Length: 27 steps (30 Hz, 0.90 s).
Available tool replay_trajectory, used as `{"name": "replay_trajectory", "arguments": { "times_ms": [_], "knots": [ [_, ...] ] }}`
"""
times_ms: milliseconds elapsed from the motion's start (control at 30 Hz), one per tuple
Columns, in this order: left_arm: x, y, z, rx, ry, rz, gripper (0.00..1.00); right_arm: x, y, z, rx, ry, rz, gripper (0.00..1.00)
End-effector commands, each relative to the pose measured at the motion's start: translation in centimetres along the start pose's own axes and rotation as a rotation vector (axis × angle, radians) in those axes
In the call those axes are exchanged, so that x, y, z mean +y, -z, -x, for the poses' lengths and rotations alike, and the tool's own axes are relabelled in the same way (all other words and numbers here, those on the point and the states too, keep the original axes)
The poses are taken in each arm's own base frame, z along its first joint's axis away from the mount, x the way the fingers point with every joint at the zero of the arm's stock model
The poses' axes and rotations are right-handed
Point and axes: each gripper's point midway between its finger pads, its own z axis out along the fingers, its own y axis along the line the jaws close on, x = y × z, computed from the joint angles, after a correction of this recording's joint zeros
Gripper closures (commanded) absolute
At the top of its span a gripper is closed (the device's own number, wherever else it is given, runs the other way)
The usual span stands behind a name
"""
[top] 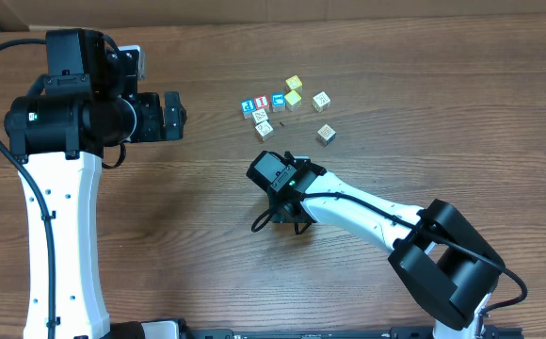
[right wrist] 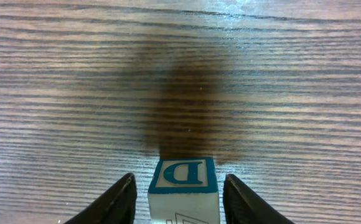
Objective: Flip 3 blocks
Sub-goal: 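Release the block onto the table and lift the right gripper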
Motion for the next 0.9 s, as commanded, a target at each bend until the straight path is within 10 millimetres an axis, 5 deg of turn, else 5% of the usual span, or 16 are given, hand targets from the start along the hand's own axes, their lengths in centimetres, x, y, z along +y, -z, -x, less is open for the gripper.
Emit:
{"name": "replay_trajectory", "arguments": {
  "times_ms": [0, 200, 400, 633, 867],
  "knots": [
    [-0.1, 0.6, 0.7, -0.028, 0.006, 0.001, 0.00, 0.2, 0.2, 0.0, -0.003, 0.011, 0.009, 0.50],
    [-0.1, 0.6, 0.7, -0.028, 0.006, 0.001, 0.00, 0.8, 5.9, 6.3, -0.093, 0.098, 0.066, 0.48],
    [-0.1, 0.6, 0.7, -0.028, 0.006, 0.001, 0.00, -2.1, 10.8, 13.6, -0.212, 0.173, 0.082, 0.47],
    [-0.1, 0.6, 0.7, -0.028, 0.006, 0.001, 0.00, -7.6, 8.5, 16.9, -0.208, 0.123, 0.027, 0.41],
    [-0.1, 0.6, 0.7, -0.028, 0.006, 0.001, 0.00, -6.9, 4.4, 17.8, -0.192, 0.381, 0.123, 0.33]
  ]
}}
